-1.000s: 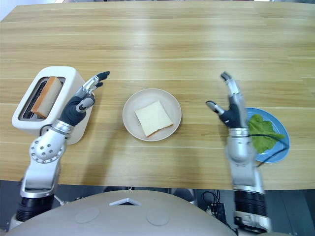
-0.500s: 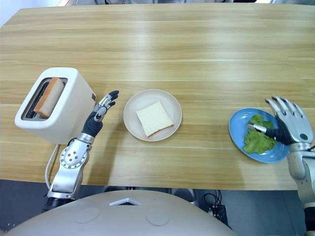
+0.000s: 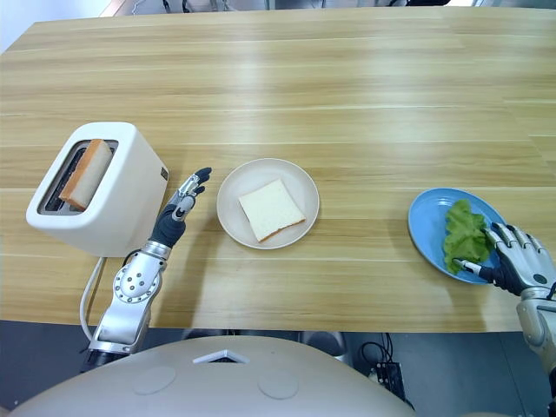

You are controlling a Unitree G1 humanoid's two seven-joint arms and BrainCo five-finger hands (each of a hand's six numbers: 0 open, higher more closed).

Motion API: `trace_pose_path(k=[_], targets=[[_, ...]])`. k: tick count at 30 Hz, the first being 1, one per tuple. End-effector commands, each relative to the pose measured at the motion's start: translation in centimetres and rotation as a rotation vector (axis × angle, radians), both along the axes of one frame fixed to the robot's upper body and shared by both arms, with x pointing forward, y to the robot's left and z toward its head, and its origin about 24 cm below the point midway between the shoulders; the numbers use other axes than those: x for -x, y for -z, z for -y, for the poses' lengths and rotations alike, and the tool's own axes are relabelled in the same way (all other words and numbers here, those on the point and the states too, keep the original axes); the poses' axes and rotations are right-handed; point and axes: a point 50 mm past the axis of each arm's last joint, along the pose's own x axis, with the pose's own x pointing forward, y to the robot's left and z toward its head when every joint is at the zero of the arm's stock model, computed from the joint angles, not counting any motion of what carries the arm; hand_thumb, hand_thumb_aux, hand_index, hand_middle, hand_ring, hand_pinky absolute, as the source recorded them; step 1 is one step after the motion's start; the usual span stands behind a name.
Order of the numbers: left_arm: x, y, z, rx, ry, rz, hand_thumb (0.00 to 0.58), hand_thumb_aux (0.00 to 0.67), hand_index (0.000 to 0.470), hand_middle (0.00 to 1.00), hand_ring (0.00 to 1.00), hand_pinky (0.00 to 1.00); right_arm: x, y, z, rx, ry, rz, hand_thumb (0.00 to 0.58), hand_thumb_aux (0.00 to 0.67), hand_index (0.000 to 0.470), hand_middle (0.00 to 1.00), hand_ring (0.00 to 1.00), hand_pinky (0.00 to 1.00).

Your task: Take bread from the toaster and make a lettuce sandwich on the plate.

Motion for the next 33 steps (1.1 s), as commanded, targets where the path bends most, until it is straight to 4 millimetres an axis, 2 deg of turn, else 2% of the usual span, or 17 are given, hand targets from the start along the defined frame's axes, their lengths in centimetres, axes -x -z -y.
trace_pose_path(k=[1, 10, 15, 22, 26, 29, 33], targets=[[0.2, 0.5, 0.1, -0.016, 0.002, -0.021, 0.0, 0.0, 0.0, 0.0, 0.0, 0.0, 0.5, 0.7, 0.0, -0.019, 0.004, -0.055, 0.58, 0.67, 0.46, 1.0, 1.0, 1.0], [0.3, 1.0, 0.4, -0.02, 0.007, -0.036, 0.0, 0.0, 0.0, 0.0, 0.0, 0.0, -0.8, -0.8, -0.9, 0.001, -0.053, 0.019, 0.58, 0.67, 0.46, 1.0, 1.0, 1.0], [0.2, 1.2, 0.5, -0.021, 0.008, -0.038, 0.0, 0.0, 0.0, 0.0, 0.0, 0.0, -1.8, -3.1, -2.0, 0.024, -0.113, 0.126, 0.58, 0.67, 0.46, 1.0, 1.0, 1.0], [0.1, 1.5, 0.5, -0.015, -0.001, -0.038, 0.0, 0.0, 0.0, 0.0, 0.0, 0.0, -4.8, -8.5, -6.9, 0.034, -0.304, 0.337, 0.58, 0.67, 0.46, 1.0, 1.0, 1.0], [0.0, 1.5, 0.6, -0.011, -0.002, -0.037, 0.0, 0.0, 0.0, 0.0, 0.0, 0.0, -6.7, -10.6, -9.9, 0.0, -0.413, 0.413, 0.58, 0.67, 0.46, 1.0, 1.0, 1.0], [-0.1, 1.7, 0.8, -0.006, -0.001, -0.037, 0.0, 0.0, 0.0, 0.0, 0.0, 0.0, -8.1, -11.3, -12.2, -0.055, -0.489, 0.45, 0.58, 0.67, 0.46, 1.0, 1.0, 1.0], [-0.3, 1.8, 0.8, 0.001, 0.002, -0.039, 0.0, 0.0, 0.0, 0.0, 0.0, 0.0, -10.1, -11.1, -15.0, -0.152, -0.569, 0.479, 0.58, 0.67, 0.46, 1.0, 1.0, 1.0]])
